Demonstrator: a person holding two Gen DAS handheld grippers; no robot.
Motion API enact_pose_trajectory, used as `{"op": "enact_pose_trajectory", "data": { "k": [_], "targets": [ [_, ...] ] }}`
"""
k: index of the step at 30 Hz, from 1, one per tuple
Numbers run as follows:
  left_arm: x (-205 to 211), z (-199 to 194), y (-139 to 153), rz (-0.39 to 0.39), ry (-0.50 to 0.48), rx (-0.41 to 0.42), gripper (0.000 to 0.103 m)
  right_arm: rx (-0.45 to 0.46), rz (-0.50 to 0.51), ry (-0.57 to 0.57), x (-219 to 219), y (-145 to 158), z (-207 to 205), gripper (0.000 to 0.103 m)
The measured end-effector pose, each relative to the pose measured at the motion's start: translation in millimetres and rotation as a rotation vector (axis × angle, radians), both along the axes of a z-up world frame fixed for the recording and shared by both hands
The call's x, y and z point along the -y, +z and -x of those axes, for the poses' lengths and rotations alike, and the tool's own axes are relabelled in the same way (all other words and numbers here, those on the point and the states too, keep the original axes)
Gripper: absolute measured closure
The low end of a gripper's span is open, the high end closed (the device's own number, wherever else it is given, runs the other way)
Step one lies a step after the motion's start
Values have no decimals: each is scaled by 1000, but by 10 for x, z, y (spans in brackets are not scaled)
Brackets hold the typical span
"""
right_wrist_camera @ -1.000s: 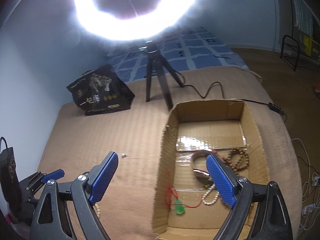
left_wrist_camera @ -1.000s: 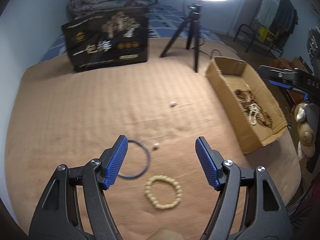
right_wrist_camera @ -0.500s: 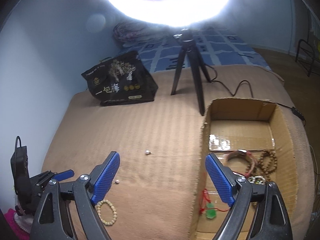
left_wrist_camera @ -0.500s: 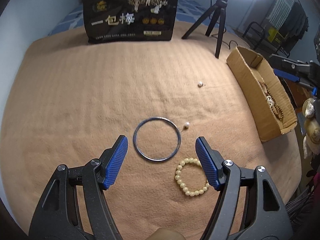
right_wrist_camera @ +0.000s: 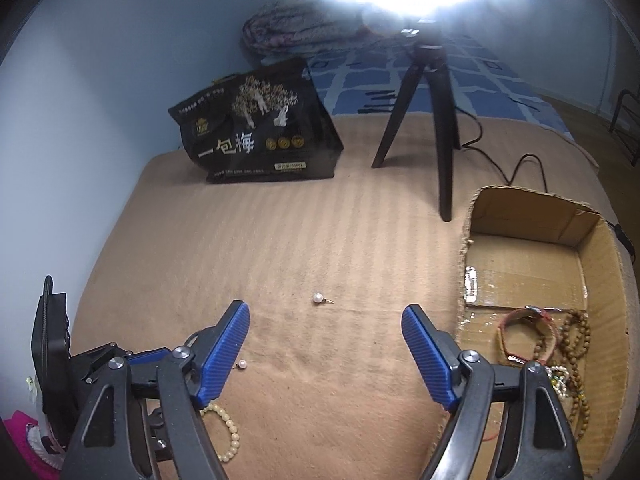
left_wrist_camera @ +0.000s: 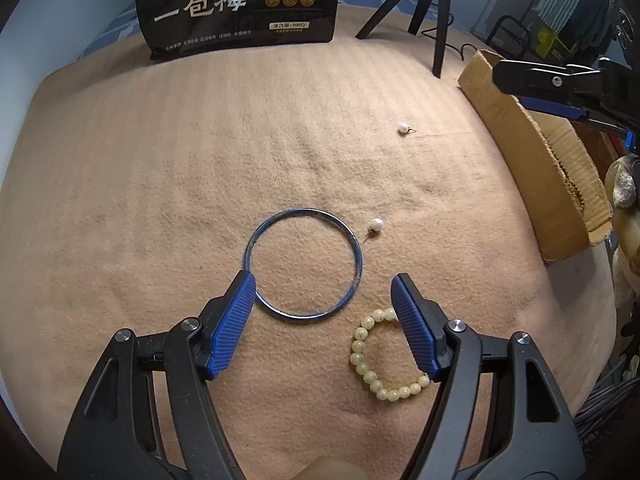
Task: Organize jewelry
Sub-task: 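Move the left tool to the blue metal ring while the right tool moves to a pearl earring, then grasp the blue metal ring with the left tool while the right tool grasps the pearl earring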
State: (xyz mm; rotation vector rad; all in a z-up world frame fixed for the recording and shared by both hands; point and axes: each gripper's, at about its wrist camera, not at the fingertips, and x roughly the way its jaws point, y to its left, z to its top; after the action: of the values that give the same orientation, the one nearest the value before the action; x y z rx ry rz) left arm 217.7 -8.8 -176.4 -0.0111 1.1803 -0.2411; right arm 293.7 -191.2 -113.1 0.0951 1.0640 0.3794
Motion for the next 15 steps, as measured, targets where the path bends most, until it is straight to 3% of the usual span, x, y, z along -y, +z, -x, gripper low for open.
{"op": "enact_pose_trajectory", "data": {
  "k": [15],
  "targets": [
    [-22,-108,-130,-28,41,-11,31,-108,61,58,-304,-376,-309,33]
  ]
}}
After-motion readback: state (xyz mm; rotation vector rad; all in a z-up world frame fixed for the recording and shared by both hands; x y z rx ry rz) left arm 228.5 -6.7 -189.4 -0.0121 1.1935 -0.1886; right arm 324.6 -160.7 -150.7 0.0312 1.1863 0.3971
